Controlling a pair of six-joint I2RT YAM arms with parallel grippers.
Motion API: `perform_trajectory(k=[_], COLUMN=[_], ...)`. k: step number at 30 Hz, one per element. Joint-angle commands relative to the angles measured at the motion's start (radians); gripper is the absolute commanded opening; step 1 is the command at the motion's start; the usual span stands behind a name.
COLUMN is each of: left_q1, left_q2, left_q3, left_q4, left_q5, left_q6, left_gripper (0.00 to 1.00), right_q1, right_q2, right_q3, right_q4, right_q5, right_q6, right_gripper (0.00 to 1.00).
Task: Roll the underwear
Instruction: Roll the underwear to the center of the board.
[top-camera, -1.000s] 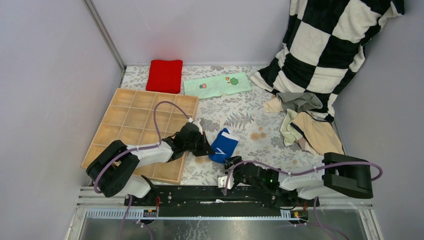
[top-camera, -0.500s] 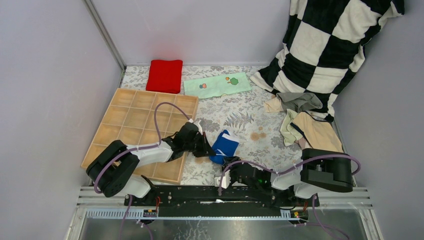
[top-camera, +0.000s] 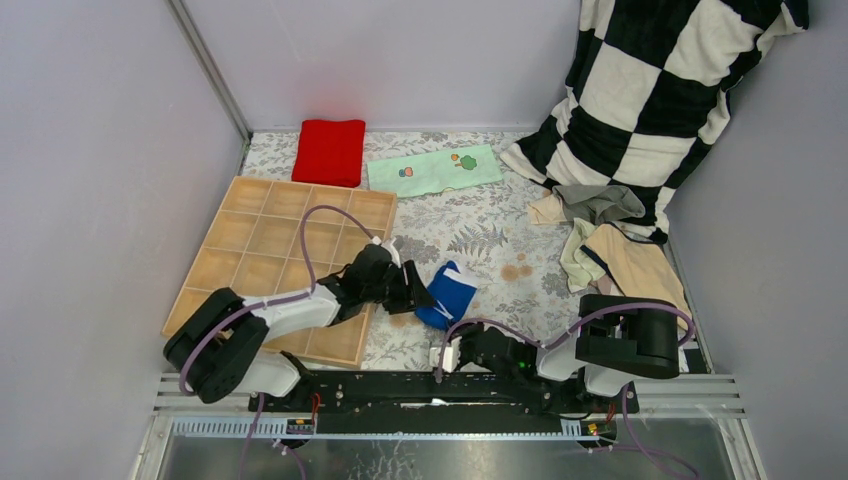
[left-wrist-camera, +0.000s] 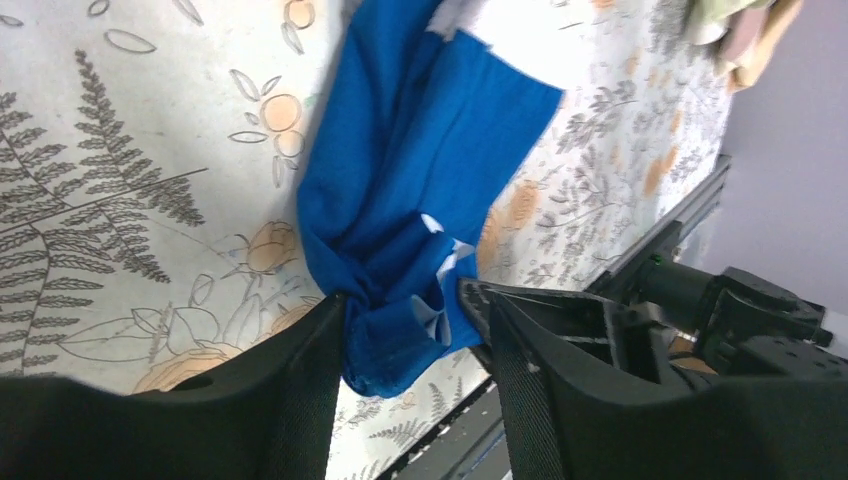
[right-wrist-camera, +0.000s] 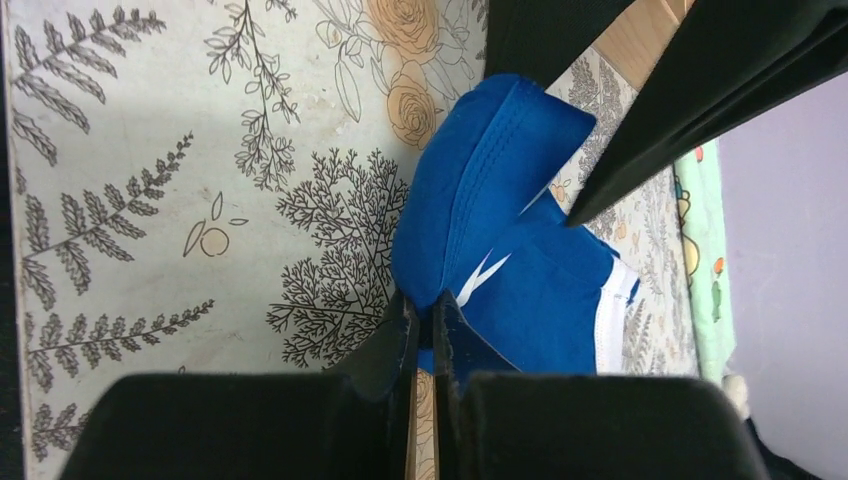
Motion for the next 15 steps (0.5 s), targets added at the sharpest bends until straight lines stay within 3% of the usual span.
perform_trajectory(k=[1,9,15], left_q1=[0.012,0.014,0.014], left_q2=[-0.097,-0.19,-0.206], left_q3=[-0.006,0.015,-0.011], left_q4=[0.0,-0.082,-0.11], left_q5=[-0.059,-0.147,-0.166], left_q6=[-0.02,0.013,0.041], left_gripper=[0.62,0.65,0.65], right_q1=[0.005,-0.021,-0.039], right_q2=[-0.003,-0.013,0.012], right_q3=[-0.019,-0.023,-0.043], right_q4=[0.112,0.122,0.185], right_q5=[-0.023,-0.136,-0.122], right_q6=[0.15,0.467,0.679], right_gripper=[0.02,0.02,0.02])
